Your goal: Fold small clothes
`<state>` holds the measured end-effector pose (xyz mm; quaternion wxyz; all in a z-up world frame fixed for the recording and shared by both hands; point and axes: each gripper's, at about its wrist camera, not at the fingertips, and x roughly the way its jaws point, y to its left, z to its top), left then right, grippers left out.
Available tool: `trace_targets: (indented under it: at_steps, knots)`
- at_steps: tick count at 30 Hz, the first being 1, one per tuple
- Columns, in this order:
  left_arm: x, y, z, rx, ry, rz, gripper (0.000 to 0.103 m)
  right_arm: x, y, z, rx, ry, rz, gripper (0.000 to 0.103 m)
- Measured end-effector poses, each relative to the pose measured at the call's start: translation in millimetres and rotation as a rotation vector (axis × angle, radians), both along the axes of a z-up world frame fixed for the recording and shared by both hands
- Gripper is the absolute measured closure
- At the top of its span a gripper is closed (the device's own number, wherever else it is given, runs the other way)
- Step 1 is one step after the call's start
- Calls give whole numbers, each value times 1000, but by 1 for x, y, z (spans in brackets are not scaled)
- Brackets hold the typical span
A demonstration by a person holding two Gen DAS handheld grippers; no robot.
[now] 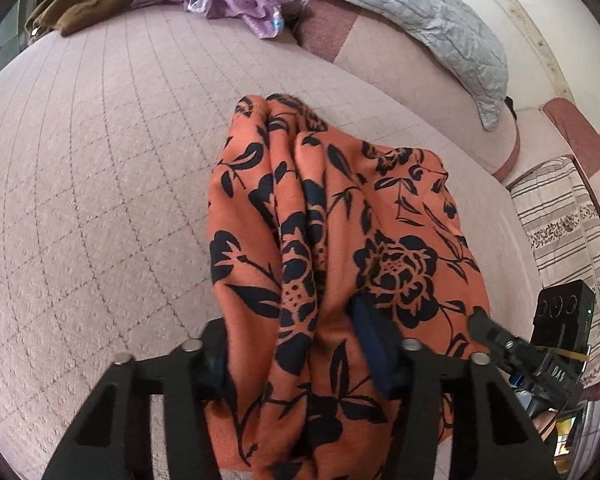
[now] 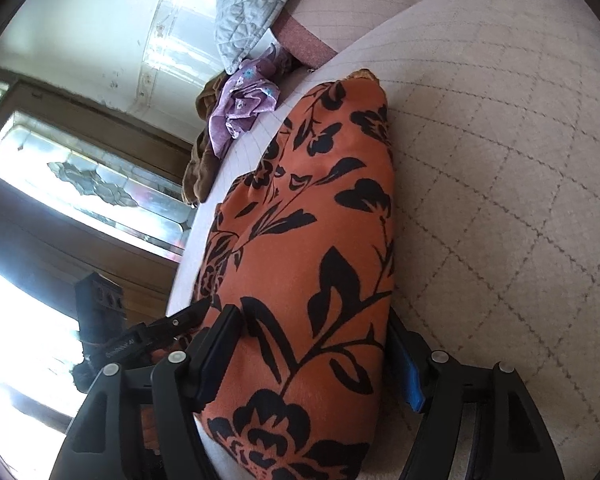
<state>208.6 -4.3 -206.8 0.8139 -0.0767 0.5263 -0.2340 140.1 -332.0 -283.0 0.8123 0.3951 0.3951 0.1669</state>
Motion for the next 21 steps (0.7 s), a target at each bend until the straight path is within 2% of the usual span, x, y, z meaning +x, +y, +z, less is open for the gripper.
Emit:
trace_targets:
  at_steps: [3, 5, 8, 11, 14, 21]
  knots:
    - [-3, -2, 4, 5, -30, 3, 62, -2, 12, 6, -93, -27, -1, 34]
    - [-4, -3, 5, 7, -45, 7, 68, -4, 15, 9, -120, -41, -10, 39]
    - [-10, -2, 10, 26, -79, 3, 73, -7, 18, 17, -163, -61, -19, 45]
    - [-19, -5, 17, 53, -116, -1, 75, -11, 23, 27, -213, -90, -25, 49]
    - [-30, -8, 24, 57, -131, -10, 76, -16, 20, 34, -222, -103, -28, 54]
    - [-67, -37, 34, 50, -131, -55, 77, -48, 2, 64, -305, -126, -54, 54]
